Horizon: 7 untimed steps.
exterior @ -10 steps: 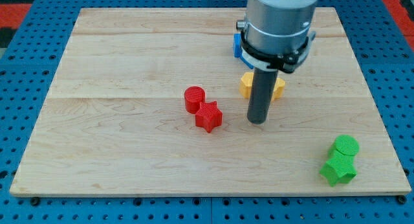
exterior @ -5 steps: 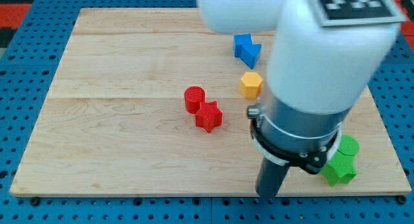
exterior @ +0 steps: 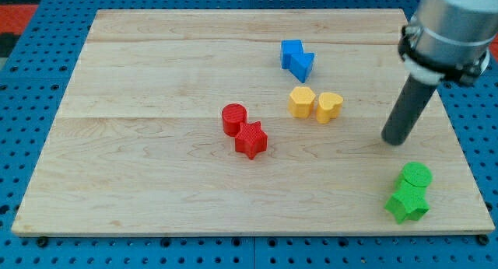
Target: Move the green circle to the top of the green star
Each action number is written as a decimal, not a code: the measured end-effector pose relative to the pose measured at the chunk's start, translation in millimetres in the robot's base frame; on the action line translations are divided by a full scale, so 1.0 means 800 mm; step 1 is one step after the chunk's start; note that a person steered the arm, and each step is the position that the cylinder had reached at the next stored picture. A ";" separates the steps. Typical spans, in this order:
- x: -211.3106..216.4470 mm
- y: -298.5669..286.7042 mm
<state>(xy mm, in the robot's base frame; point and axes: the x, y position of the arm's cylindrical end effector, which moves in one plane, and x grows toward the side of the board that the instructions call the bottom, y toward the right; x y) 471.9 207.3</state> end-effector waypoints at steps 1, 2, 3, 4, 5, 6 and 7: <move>-0.005 0.079; 0.038 0.161; 0.061 0.173; 0.111 0.169; 0.119 0.165; 0.119 0.162; 0.120 0.088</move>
